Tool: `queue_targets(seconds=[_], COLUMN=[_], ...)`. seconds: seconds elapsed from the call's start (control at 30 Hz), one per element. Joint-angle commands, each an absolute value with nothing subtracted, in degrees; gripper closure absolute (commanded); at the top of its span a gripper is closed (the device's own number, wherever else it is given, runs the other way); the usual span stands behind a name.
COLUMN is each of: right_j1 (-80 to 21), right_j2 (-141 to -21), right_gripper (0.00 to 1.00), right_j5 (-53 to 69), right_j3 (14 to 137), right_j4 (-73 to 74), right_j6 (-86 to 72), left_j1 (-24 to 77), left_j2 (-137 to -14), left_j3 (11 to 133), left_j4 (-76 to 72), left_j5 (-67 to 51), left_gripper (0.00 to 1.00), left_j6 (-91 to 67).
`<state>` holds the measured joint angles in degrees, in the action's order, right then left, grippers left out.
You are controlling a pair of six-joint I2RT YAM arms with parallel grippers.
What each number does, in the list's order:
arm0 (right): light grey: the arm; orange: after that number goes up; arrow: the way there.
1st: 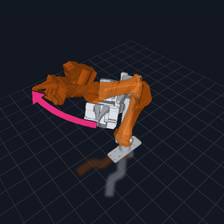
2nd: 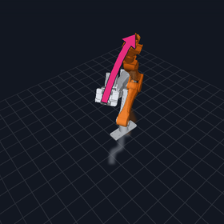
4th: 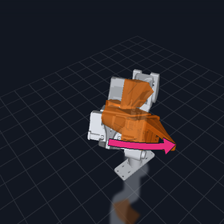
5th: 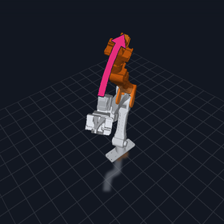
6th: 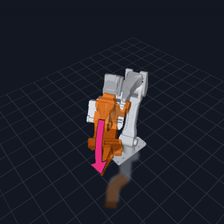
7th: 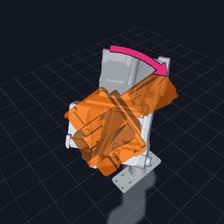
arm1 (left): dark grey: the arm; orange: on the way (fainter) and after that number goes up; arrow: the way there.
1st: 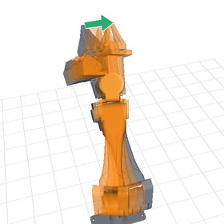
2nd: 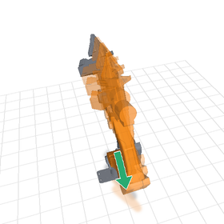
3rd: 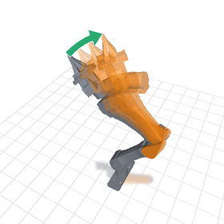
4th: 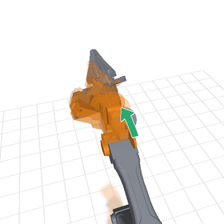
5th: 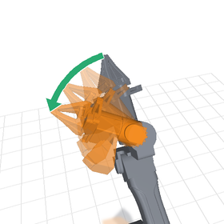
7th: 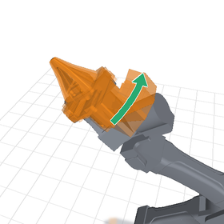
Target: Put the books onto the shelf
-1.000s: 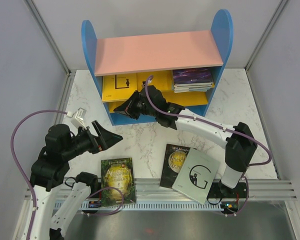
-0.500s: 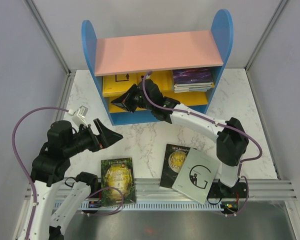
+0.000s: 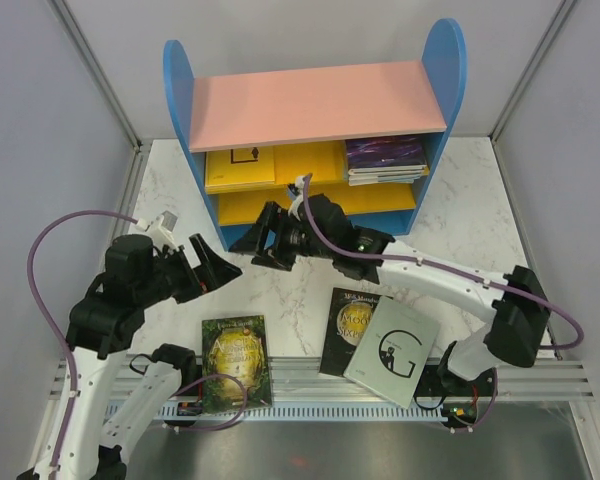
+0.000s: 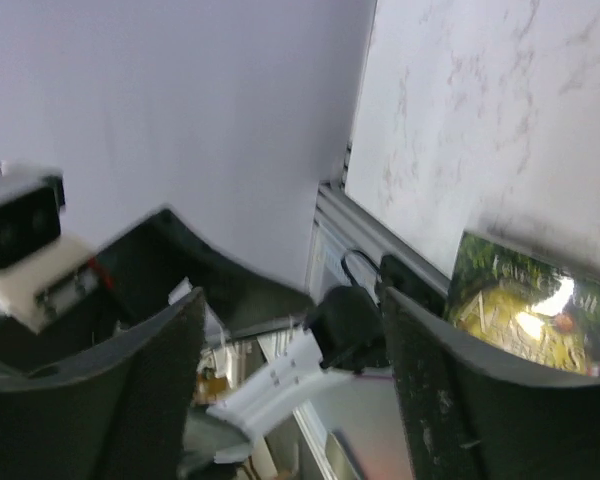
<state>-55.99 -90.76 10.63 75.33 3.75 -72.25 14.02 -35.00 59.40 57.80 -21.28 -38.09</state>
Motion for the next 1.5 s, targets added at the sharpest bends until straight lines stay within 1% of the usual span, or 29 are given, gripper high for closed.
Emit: queue_targets(seconds=[0.0,0.1,0.17,0.27,0.5,0.63,0.8,0.9,1.13,1.3,1.47], right_j1=[-58.27,-59.76,-60.9,-62.4,-64.6,-65.21,-65.3,-65.3,-65.39,-66.79,-70.04], right_j2=[-85.44,-84.2,-84.81,-86.39,-91.49,-93.86,-97.2,-98.35,-100.27,-103.7,-106.78], right_gripper=[0.16,0.09,0.07,0.06,0.06,0.06,0.06,0.06,0.05,0.05,0.05], right_j5=[12.65,15.29,16.87,17.31,18.54,19.68,20.83,21.18,20.22,19.25,19.07], right_j3=[69.36,63.12,59.96,57.49,53.88,53.0,53.96,55.11,54.58,54.05,52.3], right_j4=[7.46,10.19,11.68,13.88,11.44,8.01,5.19,5.1,5.19,3.96,0.44], right_j6=[-66.19,-65.48,-64.95,-63.37,-62.31,-63.02,-63.2,-62.67,-60.91,-60.12,-64.33], left_j1=[14.24,14.15,14.24,14.24,14.15,14.15,14.15,14.06,14.15,14.15,14.15], left_j2=[-38.05,-40.42,-41.65,-44.29,-47.02,-48.69,-55.1,-58.0,-64.59,-64.34,-61.44], left_j3=[59.86,55.3,53.01,49.14,41.06,40.96,40.43,40.95,42.89,42.8,42.1], left_j4=[64.14,66.44,68.11,69.26,67.33,66.88,66.89,67.5,69.26,69.17,68.12], left_j5=[-13.91,-12.14,-10.73,-9.14,-4.14,-1.94,0.08,4.2,7.82,7.47,6.25], left_gripper=[0.0,0.0,0.0,0.01,0.0,0.0,0.0,0.0,0.0,0.0,0.0], left_j6=[-35.68,-36.91,-38.49,-39.37,-41.74,-45.61,-49.21,-52.38,-57.48,-56.52,-55.11])
